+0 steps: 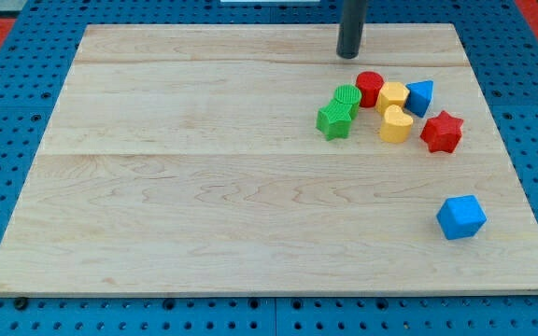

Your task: Separate the blue triangle from group of blocks

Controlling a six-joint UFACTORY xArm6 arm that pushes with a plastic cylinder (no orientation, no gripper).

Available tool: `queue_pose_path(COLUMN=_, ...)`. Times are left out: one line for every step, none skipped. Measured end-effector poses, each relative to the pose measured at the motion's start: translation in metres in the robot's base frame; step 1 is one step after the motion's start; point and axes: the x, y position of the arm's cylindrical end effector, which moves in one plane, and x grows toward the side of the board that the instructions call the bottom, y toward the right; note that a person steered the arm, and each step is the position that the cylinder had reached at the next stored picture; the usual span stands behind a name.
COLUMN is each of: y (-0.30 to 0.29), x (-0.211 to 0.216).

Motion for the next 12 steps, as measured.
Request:
queue_pose_path(y=0.106, x=0.002)
queue_pose_path(y=0.152, x=0.026)
queue_pose_path(y=0.122, x=0.082)
queue_pose_path(y=0.118, x=0.112)
queue_pose_path(y=0.037, x=0.117)
queue_pose_path(y=-0.021, x=0.118)
queue_pose_path(y=-0.020, x=0.123)
queue_pose_path(y=0.035, x=0.122)
queue_pose_path(y=0.037, x=0.108)
queue_pose_path(y=0.008, x=0.087)
queue_pose_path(y=0.029, x=0.065)
queue_pose_path(y=0.000, x=0.058)
